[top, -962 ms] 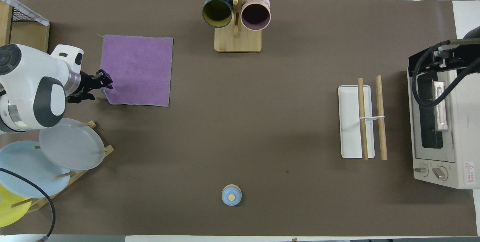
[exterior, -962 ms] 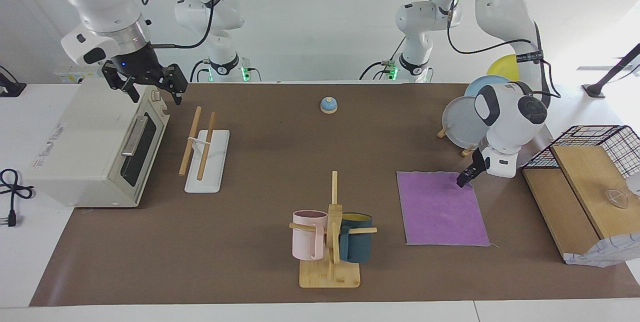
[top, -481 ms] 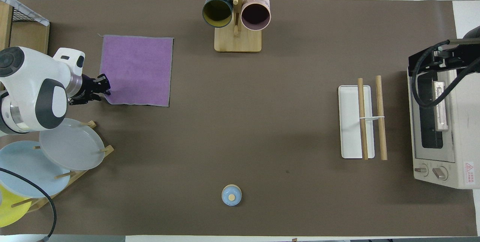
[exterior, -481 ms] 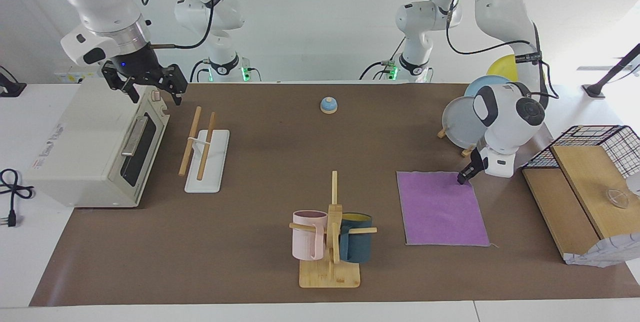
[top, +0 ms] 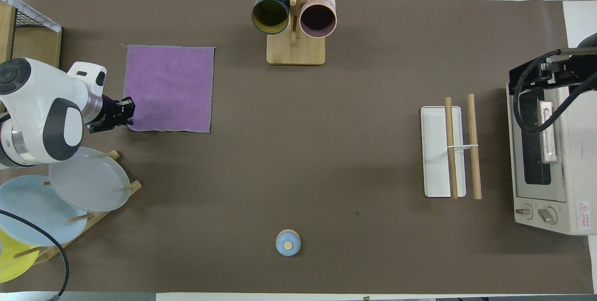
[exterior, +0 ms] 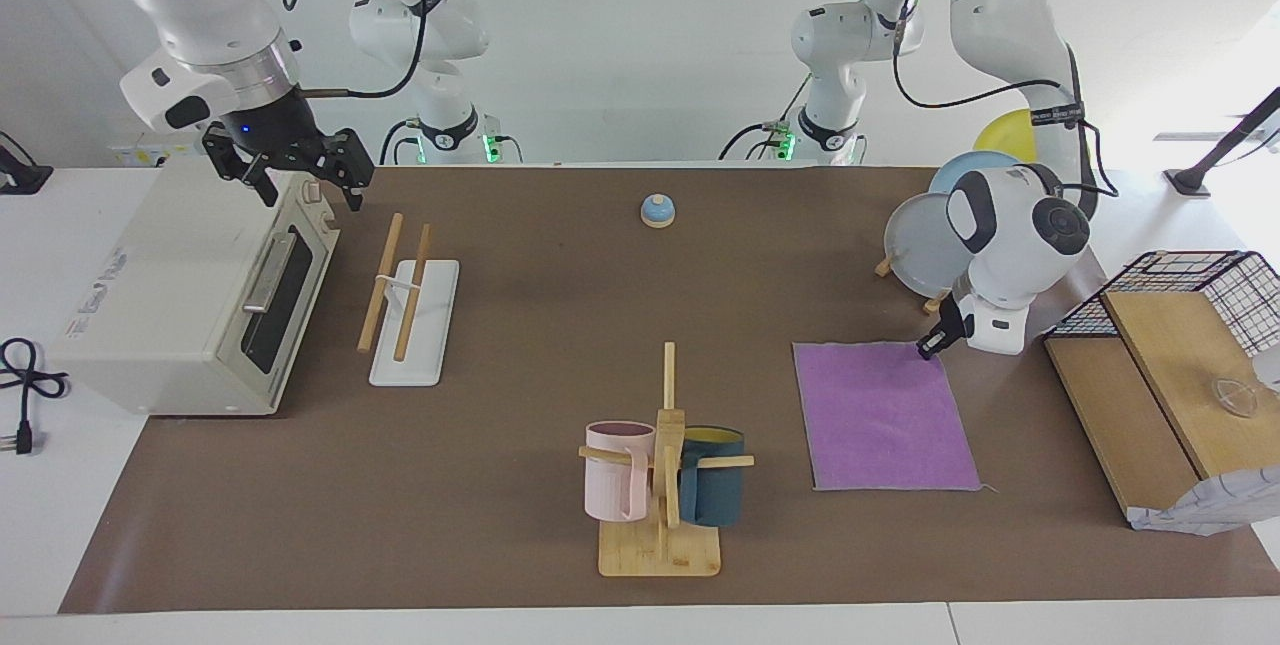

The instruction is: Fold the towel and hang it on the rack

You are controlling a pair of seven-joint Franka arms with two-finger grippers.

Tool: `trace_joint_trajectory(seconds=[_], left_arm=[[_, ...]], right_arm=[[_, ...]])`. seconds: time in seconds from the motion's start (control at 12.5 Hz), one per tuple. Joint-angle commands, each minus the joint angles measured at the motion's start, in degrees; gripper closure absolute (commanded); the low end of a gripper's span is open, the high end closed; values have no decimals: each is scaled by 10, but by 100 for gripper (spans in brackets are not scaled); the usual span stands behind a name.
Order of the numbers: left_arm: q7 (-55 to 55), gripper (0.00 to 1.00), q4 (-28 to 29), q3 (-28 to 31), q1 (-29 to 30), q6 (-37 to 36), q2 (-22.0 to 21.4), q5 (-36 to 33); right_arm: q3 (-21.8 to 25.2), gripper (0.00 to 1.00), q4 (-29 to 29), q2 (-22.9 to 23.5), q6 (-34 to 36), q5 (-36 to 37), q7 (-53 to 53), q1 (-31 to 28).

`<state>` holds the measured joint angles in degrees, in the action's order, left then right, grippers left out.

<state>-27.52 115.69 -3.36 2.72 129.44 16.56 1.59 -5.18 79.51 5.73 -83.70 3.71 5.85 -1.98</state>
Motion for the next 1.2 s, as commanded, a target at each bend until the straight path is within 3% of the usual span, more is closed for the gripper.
trace_joint_trajectory(seconds=[0.0,0.32,0.48,0.96,1.12], left_arm=[[31,100,4,1,1,-14,-28,1],[136,100,3,-1,-14,-18,-77,0],[154,100,4,0,-70,-16,-88,-2],[153,100,20,-1,-235,7,-79,-91],[118,100,59,0,-260,81,-59,-101]], right_arm=[[-4,0,14,-10,-6,0,-12,-10],[-4,0,14,-10,-3,0,-13,-9],[-4,0,14,-10,-3,0,-13,-10],[-4,0,14,-10,-1,0,-13,-10],[-4,0,14,-10,-1,0,-13,-9]])
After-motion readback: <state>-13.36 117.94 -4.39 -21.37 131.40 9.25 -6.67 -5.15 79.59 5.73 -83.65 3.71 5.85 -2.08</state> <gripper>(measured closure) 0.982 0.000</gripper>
